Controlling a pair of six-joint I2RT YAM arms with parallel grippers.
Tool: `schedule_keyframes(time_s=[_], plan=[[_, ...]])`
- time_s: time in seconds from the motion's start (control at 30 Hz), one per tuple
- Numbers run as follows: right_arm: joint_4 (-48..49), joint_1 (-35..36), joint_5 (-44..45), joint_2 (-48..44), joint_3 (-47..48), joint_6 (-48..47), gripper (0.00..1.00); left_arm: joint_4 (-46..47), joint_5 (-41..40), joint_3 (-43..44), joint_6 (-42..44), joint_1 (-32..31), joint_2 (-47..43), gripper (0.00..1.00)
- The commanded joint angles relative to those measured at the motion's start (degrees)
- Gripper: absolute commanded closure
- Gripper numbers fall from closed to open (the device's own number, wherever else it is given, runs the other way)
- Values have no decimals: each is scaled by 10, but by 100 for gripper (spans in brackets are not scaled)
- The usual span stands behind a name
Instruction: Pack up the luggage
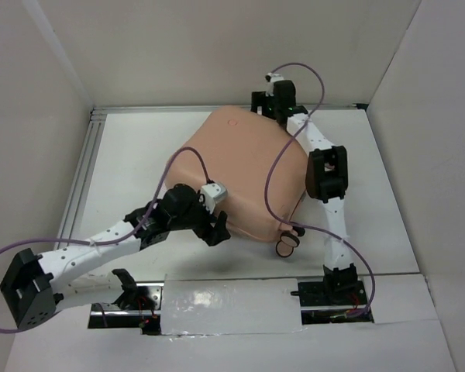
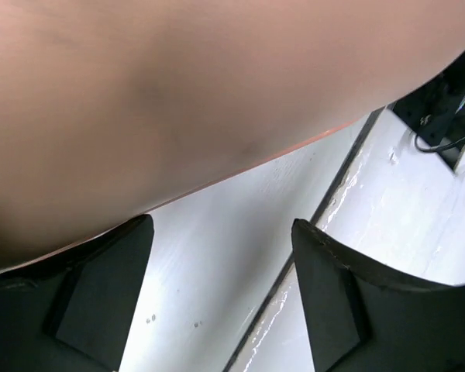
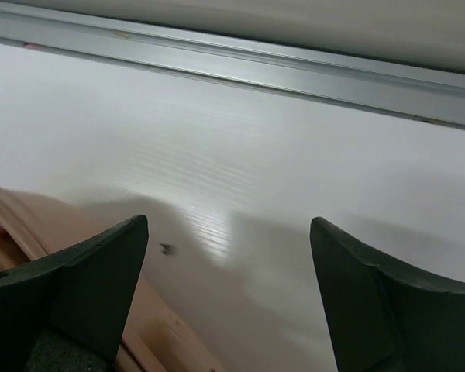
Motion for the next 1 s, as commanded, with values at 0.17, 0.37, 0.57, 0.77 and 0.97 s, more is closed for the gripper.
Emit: schedule_keyframes(time_s=[0.17, 0.37, 0.57, 0.77, 0.97], plan=[[-151, -16, 44, -60, 155, 23, 1, -51, -48, 98, -11, 114, -125, 9], [-159, -62, 135, -208, 150, 4, 1, -91, -108, 224, -16, 259, -115, 1], [-207, -106, 170, -331, 62, 17, 1, -105, -85, 351, -58, 433, 21, 1], [-239, -123, 286, -602, -291, 129, 1, -138, -193, 446, -56, 448, 180, 1], [-329, -129, 229, -785, -473, 260, 1, -84, -40, 395, -117, 538, 244, 6]])
